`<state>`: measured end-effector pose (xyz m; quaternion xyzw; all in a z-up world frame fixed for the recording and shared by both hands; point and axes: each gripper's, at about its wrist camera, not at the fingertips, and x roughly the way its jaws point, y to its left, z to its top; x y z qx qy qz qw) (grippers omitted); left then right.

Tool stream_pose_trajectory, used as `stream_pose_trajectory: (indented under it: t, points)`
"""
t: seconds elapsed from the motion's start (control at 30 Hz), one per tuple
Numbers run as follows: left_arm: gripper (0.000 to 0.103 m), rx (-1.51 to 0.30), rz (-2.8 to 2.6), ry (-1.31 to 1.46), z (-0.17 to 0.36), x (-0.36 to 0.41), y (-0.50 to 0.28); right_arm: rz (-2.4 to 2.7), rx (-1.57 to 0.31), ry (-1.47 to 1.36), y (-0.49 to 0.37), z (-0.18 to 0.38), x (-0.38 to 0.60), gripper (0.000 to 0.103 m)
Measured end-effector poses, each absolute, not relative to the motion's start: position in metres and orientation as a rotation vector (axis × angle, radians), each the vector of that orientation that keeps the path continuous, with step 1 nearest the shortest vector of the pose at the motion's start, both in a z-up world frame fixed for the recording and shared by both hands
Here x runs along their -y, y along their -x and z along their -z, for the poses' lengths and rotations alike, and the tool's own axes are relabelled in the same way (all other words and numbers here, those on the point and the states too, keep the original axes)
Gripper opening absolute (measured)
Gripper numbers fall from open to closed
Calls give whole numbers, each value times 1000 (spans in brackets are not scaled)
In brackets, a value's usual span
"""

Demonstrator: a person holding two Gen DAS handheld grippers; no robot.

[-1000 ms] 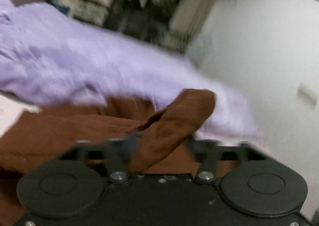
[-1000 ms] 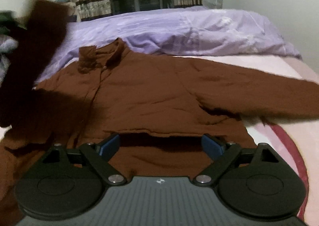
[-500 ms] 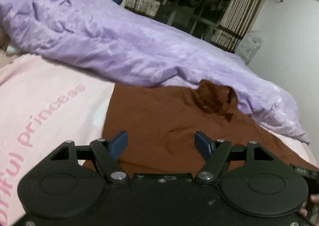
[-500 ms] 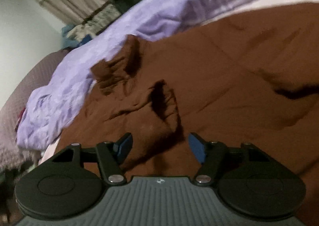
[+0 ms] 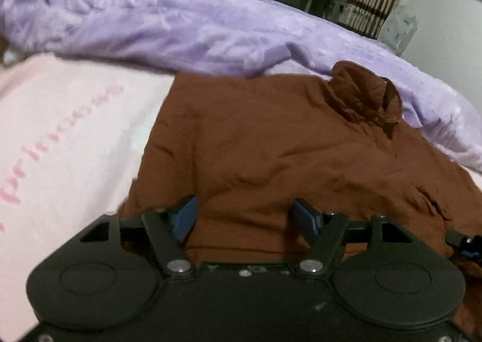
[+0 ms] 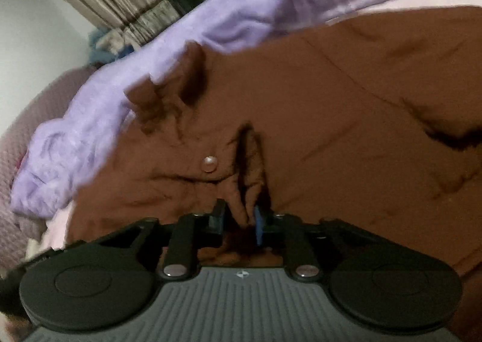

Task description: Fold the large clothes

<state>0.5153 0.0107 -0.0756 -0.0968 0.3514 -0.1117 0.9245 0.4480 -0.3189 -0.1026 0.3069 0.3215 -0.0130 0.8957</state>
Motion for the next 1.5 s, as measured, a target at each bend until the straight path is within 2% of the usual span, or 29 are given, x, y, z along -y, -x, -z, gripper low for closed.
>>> stream_pose_trajectory:
  t: [0.1, 0.23, 0.37, 0.6, 0.7, 0.8, 0.83, 0.97, 1.1, 1.33, 1.5]
  points:
    - [69, -709, 245, 168, 69, -9, -513, 62, -623, -584, -435, 89, 320, 36]
    - [73, -645, 282, 147, 39, -5, -494, 64, -498, -456, -416, 52, 310, 36]
    - [75, -609, 316, 121, 19, 7, -482, -3, -474, -419, -427, 33, 293, 36]
    - [75, -706, 274, 57, 59, 18, -499, 35, -615, -435, -459, 72, 285, 34]
    - [76, -730, 282, 75, 82, 11, -506, 42, -648, -514, -463, 91, 297, 25]
    - [81, -706, 293, 77, 83, 11, -505, 29, -645, -550, -451, 84, 308, 25]
    - [81, -706, 293, 81, 79, 12, -503, 34, -629, -558, -441, 77, 315, 27]
    - [81, -675, 302, 82, 62, 10, -489, 124, -498, -591, -383, 54, 375, 48]
    - [90, -648, 303, 51, 55, 9, -478, 403, -444, -637, -317, 53, 466, 59]
    - [90, -660, 268, 57, 58, 4, -475, 771, -383, -810, -232, 87, 590, 60]
    - [90, -651, 244, 47, 57, 5, -467, 809, -305, -952, -222, 116, 625, 59]
